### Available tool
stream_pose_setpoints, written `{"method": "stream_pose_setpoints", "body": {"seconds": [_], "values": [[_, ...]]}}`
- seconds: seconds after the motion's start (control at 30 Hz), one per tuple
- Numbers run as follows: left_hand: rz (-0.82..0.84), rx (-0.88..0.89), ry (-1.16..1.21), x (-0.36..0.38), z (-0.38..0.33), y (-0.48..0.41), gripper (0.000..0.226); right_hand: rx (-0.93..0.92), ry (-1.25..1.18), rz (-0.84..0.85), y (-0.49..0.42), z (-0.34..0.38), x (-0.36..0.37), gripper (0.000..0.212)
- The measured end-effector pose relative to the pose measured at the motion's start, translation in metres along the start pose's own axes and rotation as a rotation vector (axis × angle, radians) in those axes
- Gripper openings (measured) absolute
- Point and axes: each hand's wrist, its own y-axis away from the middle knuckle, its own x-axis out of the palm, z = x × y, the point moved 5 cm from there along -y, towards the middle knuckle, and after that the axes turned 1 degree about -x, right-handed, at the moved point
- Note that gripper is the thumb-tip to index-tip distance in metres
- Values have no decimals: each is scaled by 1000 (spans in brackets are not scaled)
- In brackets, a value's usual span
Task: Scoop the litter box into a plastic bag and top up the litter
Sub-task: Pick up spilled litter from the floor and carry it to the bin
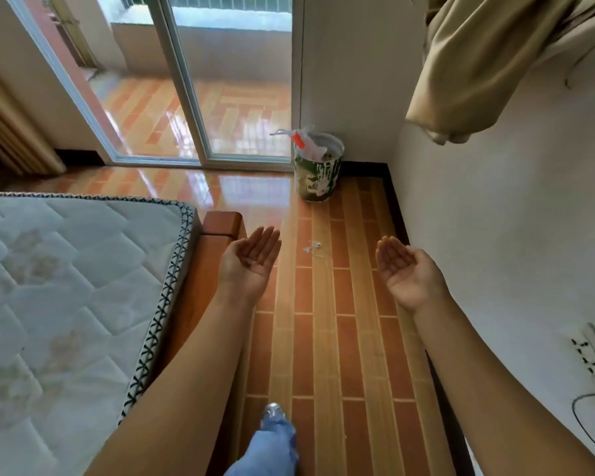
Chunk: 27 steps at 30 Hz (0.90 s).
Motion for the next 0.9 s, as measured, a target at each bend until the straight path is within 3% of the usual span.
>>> {"method": "stream_pose_setpoints", "body": {"seconds": [0.37, 0.9], "values": [[32, -31, -43, 108, -48, -188, 33, -31, -54, -45, -174, 43, 99, 33], [-35, -8, 0, 267, -35, -469, 35, 89, 42, -39, -470, 146, 232, 32]]}}
